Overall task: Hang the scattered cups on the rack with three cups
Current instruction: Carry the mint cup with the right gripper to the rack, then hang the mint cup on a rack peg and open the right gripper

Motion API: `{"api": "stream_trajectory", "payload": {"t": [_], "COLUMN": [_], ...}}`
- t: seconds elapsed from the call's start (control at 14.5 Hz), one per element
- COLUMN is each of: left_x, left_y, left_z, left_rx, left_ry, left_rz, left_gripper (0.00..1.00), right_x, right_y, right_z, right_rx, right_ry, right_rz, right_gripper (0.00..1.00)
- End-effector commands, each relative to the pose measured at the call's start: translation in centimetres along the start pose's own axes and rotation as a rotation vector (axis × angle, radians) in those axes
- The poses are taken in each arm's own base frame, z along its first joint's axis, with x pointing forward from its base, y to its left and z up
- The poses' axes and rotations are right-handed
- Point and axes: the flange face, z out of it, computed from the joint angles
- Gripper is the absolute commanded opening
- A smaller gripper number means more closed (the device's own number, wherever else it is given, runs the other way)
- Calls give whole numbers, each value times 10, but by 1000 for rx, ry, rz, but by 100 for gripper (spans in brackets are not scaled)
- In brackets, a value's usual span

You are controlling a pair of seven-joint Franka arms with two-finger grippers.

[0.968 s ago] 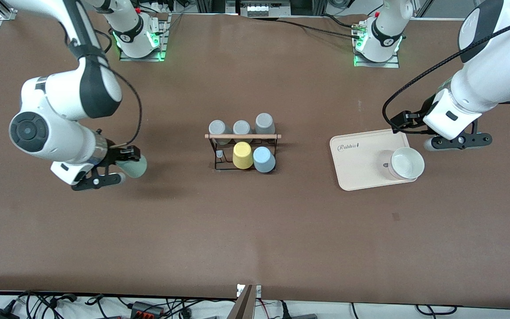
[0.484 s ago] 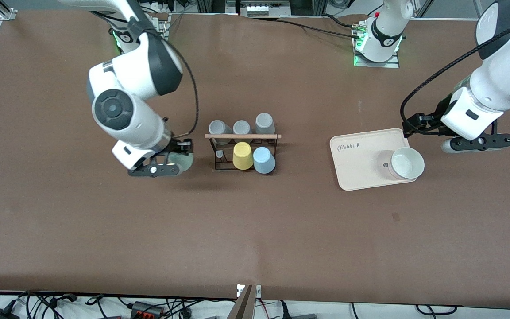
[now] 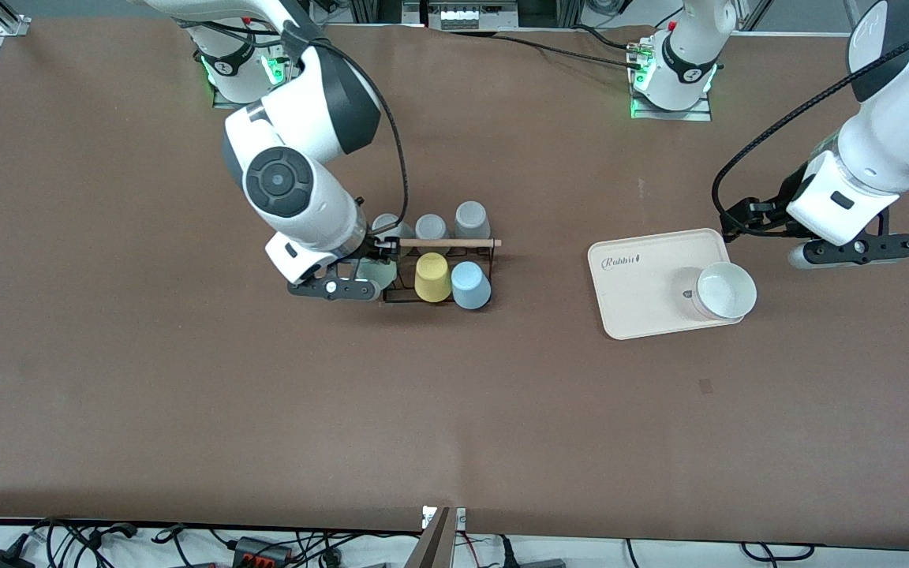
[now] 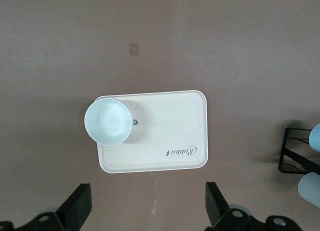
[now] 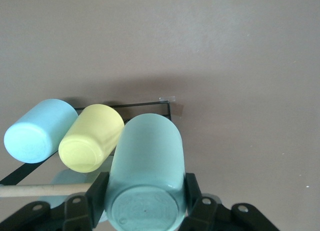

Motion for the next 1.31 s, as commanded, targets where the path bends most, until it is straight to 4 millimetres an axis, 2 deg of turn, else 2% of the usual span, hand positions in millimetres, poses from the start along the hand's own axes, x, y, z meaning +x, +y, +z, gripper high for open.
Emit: {"api": "stream_trajectory", "payload": {"t": [0.0, 0.28, 0.48, 0.9, 1.24], "left_x": [-11, -11, -11, -11, -12], "left_y": [-1, -1, -2, -4, -4], "left_z": [-2, -3, -3, -2, -2], "left_rx": [33, 33, 32, 35, 35], "left_ry": [-8, -9, -10, -15, -20], "left_rz": [24, 26, 23, 3, 2], "left_gripper": [100, 100, 100, 100, 100], "right_x": [10, 12, 14, 23, 26], "right_y": [-6, -17, -20, -20, -21], "right_z": [6, 15, 30, 64, 79], "right_rx": [2, 6, -7, -45, -49], "right_ry": [3, 15, 4, -2, -6], "right_rz": [24, 19, 18, 23, 43], "right_gripper": [21, 21, 21, 21, 22]}}
